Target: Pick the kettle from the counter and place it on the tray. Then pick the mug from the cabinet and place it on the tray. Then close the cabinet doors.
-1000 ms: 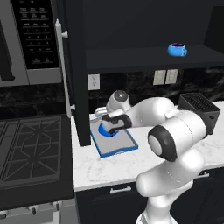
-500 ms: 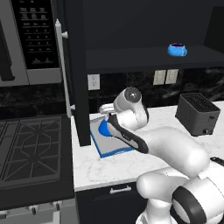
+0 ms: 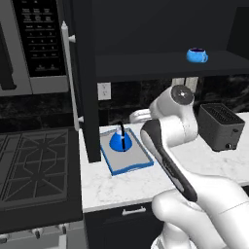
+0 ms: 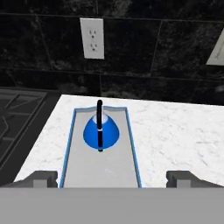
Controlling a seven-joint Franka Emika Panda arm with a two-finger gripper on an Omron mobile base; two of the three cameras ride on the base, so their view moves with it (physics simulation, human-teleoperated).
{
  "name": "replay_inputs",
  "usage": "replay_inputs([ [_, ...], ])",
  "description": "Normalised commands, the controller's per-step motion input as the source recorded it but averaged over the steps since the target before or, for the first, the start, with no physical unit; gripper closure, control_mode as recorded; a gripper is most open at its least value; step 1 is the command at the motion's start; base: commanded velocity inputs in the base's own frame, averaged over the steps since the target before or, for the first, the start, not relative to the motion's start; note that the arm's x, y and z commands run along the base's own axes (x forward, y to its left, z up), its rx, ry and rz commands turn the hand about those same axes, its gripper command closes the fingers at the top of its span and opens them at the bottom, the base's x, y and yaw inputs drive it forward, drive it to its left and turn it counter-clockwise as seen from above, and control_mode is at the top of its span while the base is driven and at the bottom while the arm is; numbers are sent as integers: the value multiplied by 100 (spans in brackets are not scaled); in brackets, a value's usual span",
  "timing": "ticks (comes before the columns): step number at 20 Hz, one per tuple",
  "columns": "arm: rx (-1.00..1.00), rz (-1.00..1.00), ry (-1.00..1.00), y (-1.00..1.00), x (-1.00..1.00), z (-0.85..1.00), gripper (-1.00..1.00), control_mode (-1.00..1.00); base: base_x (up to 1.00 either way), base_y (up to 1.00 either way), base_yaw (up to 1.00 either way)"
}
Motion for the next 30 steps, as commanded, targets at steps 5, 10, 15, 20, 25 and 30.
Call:
replay_inputs([
  [5,0,1,21,-90,-93,100,-100,-100,0,0,0],
  [10,5,-6,43,-100,-7,93,-100,-100,0,0,0],
  [15,5,-7,13,-57,0,20,-100,-100,0,0,0],
  [20,0,0,0,-1,0,0,-100,-100,0,0,0],
  [25,-5,0,0,-17,0,-7,-100,-100,0,0,0],
  [30,-2,1,-13,-23,6,-22,-100,-100,0,0,0],
])
